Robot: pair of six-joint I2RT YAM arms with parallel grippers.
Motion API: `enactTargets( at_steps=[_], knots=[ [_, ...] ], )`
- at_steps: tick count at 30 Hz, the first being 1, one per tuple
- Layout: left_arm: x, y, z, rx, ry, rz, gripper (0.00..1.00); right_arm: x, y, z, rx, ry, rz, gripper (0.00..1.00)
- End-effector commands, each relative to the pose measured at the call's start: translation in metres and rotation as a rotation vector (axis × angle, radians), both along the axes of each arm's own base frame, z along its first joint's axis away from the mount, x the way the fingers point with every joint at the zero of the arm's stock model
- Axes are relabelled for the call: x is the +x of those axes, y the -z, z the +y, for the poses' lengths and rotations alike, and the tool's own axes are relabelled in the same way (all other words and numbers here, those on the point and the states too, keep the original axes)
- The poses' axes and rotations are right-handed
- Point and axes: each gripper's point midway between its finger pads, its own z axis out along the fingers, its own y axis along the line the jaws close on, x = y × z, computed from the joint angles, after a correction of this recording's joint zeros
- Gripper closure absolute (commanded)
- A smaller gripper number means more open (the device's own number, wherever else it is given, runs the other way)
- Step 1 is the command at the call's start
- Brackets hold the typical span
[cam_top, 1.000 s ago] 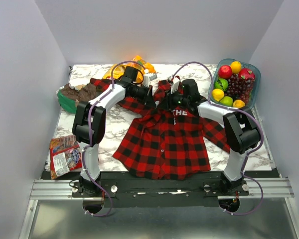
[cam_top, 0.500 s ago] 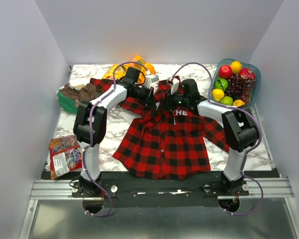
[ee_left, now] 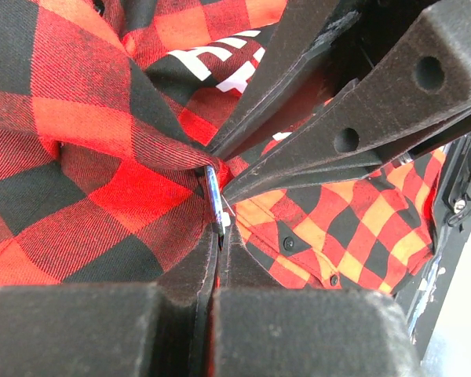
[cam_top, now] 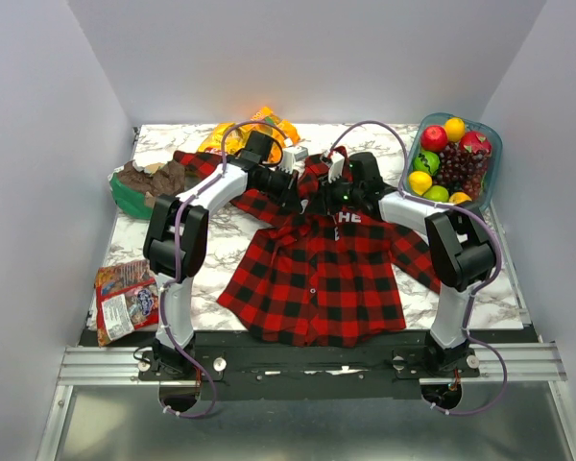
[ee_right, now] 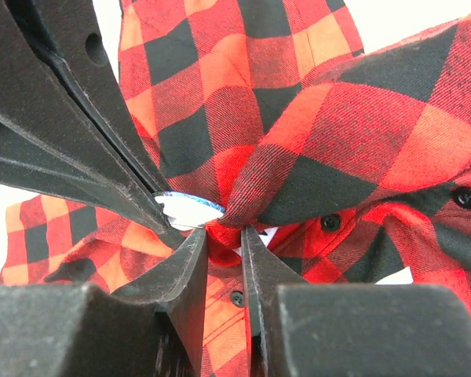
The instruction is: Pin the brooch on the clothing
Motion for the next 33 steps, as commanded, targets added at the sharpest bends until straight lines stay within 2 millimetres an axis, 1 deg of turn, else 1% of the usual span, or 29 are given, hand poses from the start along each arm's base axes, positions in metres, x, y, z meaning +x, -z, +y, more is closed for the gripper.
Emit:
enactTargets(
  at_steps=[1, 6, 13, 19, 27, 33],
  knots=[
    [-0.051, -0.019, -0.044, -0.117, 0.171, 0.106, 1.0, 0.016, -0.017, 0.02, 0.031, -0.022, -0.095, 0.72],
    [-0.056, -0.018, -0.049, -0.118, 0.188, 0.108, 1.0, 0.017, -0.014, 0.02, 0.028, -0.01, -0.08, 0.72],
    [-0.059, -0.017, -0.054, -0.12, 0.202, 0.11, 1.0, 0.015, -0.012, 0.024, 0.024, -0.012, -0.07, 0.73],
    [-0.063, -0.016, -0.057, -0.122, 0.211, 0.115, 1.0, 0.018, -0.009, 0.024, 0.018, 0.001, -0.056, 0.73],
    [-0.062, -0.014, -0.06, -0.123, 0.212, 0.121, 1.0, 0.017, -0.013, 0.029, 0.024, -0.005, -0.057, 0.73],
    [-0.066, -0.016, -0.061, -0.135, 0.226, 0.121, 1.0, 0.019, -0.011, 0.028, 0.021, 0.028, -0.031, 0.74]
  ],
)
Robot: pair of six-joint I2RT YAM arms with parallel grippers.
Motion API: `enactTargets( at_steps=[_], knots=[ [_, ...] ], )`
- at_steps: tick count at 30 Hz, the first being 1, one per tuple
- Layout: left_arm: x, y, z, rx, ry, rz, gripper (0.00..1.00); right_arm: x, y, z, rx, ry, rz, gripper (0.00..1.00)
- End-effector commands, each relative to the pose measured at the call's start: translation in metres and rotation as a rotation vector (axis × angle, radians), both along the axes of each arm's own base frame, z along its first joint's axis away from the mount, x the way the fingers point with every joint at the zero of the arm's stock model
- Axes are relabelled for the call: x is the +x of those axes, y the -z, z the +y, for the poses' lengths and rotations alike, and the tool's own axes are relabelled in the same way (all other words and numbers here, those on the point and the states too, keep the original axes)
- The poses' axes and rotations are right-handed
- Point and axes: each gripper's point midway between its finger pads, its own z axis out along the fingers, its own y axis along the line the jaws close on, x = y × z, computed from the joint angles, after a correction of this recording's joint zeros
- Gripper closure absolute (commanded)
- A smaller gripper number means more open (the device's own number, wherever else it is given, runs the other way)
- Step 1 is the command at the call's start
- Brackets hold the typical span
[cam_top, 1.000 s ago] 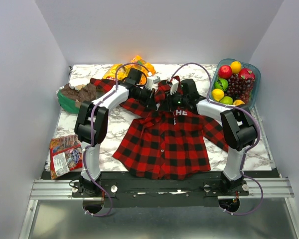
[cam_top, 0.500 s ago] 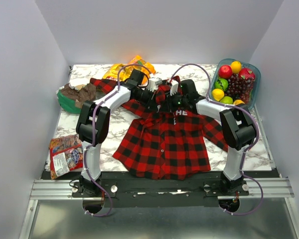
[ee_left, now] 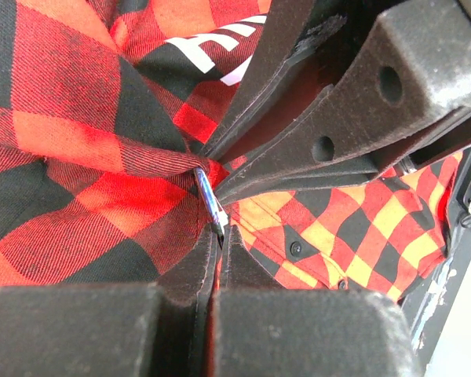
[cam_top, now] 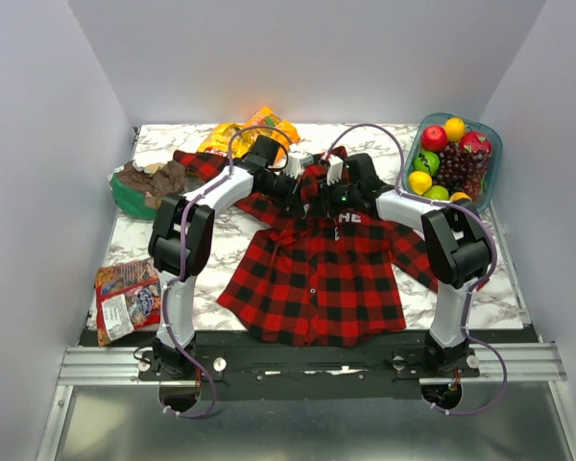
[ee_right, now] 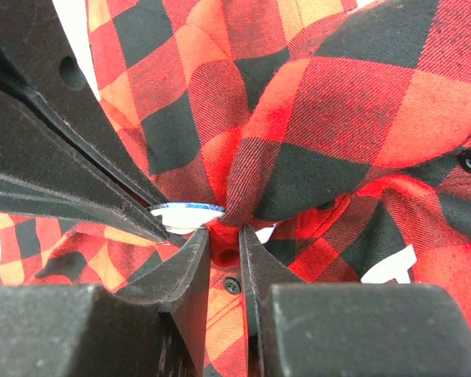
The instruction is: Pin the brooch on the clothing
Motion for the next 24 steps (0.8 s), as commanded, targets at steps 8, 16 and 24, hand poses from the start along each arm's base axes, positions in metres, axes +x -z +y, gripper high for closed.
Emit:
enactTargets(
  at_steps=[8, 16, 24],
  knots=[
    [-0.07, -0.035, -0.06, -0.186, 0.25, 0.111, 1.0, 0.03, -0.029, 0.031, 0.063, 0.045, -0.1, 0.75],
    [-0.077, -0.037, -0.064, -0.192, 0.275, 0.107, 1.0, 0.035, -0.03, 0.031, 0.063, 0.079, -0.082, 0.77],
    [-0.081, -0.039, -0.064, -0.191, 0.298, 0.087, 1.0, 0.045, -0.024, 0.022, 0.038, 0.184, -0.053, 0.78]
  ],
)
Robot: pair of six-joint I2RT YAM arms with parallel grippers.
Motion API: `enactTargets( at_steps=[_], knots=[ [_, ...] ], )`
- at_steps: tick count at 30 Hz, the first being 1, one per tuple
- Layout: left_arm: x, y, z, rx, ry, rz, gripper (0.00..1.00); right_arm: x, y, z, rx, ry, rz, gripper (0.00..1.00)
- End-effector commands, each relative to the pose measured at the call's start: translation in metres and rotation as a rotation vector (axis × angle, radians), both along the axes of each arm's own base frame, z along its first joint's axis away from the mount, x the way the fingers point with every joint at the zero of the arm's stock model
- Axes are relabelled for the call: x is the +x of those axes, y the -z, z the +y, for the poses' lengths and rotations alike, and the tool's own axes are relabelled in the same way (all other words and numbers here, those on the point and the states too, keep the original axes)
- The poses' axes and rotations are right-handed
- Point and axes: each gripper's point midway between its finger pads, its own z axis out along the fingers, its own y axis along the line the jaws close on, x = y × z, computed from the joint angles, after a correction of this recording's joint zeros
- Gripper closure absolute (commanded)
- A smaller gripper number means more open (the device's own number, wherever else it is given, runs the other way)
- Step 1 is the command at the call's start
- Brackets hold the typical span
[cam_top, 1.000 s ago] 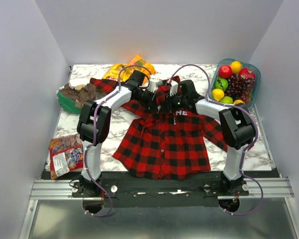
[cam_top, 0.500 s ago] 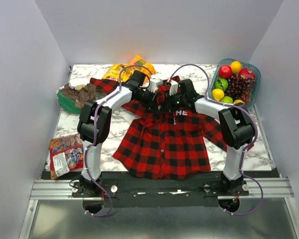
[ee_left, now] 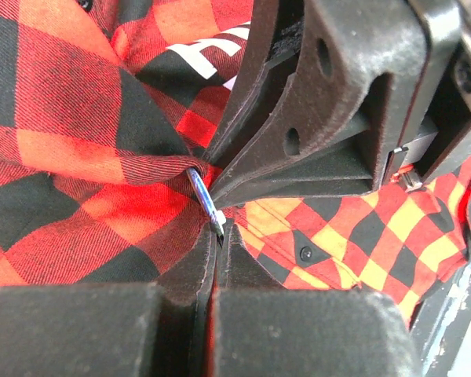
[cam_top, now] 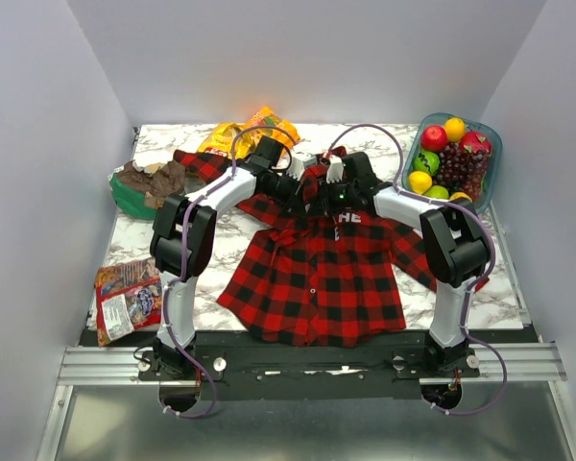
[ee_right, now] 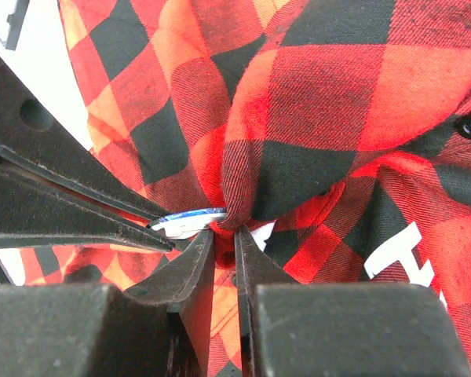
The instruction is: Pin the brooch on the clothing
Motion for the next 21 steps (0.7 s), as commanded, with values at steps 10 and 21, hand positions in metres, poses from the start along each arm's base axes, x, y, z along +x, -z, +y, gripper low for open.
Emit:
enactTargets(
  at_steps=[10, 21],
  knots=[
    [-0.072, -0.034, -0.053, -0.184, 0.251, 0.139, 1.0, 0.056, -0.039, 0.001, 0.072, 0.174, -0.155, 0.79],
    [-0.06, -0.035, -0.045, -0.173, 0.206, 0.129, 1.0, 0.06, -0.047, -0.017, 0.088, 0.222, -0.153, 0.79]
  ],
)
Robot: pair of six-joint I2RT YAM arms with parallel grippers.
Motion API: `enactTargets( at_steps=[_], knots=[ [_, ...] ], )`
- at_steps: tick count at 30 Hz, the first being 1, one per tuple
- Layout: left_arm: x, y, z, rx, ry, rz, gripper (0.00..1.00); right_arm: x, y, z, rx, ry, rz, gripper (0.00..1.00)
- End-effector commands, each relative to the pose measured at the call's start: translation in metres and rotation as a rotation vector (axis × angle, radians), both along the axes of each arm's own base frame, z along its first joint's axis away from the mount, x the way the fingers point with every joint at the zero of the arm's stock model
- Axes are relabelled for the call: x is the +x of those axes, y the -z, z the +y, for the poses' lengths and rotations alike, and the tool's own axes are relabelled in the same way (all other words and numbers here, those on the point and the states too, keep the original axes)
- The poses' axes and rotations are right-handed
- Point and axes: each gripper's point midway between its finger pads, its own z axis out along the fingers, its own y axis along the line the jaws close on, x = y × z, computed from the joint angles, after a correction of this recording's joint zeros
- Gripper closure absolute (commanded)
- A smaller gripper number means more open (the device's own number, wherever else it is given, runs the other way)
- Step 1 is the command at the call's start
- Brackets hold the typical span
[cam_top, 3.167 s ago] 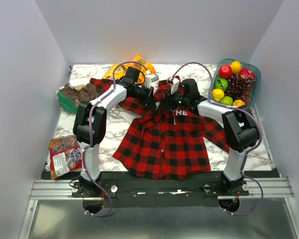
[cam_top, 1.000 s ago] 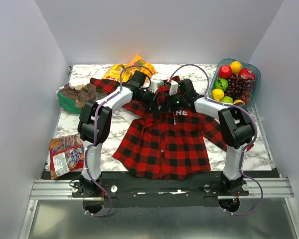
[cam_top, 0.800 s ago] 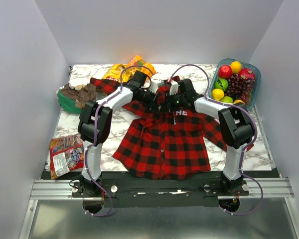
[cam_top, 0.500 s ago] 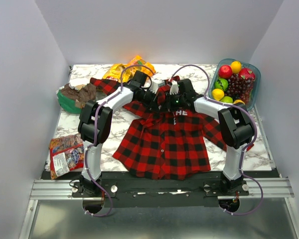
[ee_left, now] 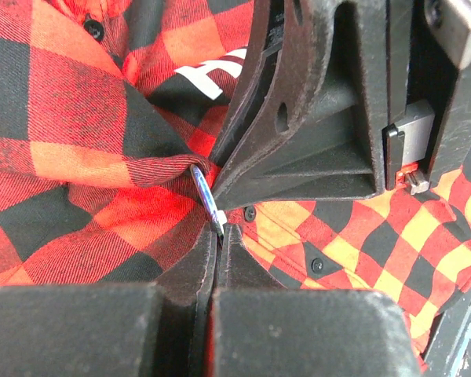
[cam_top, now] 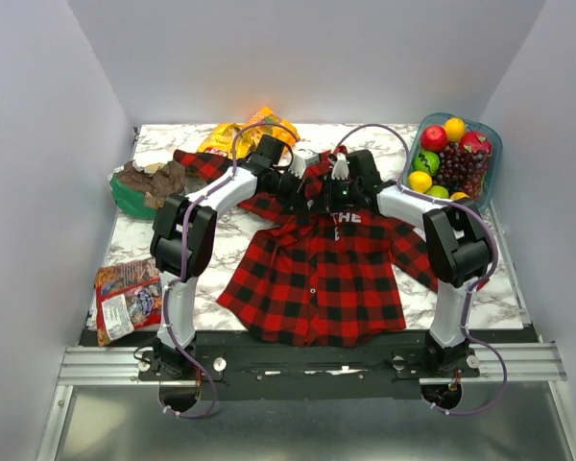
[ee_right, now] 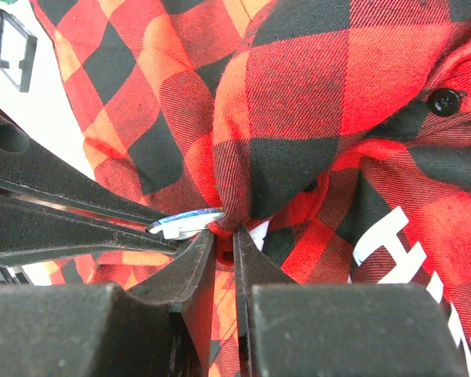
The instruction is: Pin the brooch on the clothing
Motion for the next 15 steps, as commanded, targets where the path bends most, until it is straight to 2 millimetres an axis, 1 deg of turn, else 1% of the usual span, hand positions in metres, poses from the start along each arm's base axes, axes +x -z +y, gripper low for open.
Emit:
enactTargets(
  at_steps=[1, 6, 15],
  knots=[
    [-0.068, -0.032, -0.04, -0.163, 0.199, 0.19, 1.0, 0.05, -0.044, -0.007, 0.047, 0.112, -0.218, 0.79],
    [-0.056, -0.032, -0.032, -0.162, 0.163, 0.175, 1.0, 0.048, -0.043, -0.014, 0.046, 0.126, -0.211, 0.79],
    [-0.049, -0.032, -0.026, -0.156, 0.121, 0.195, 1.0, 0.047, -0.047, -0.018, 0.055, 0.134, -0.21, 0.8]
  ],
)
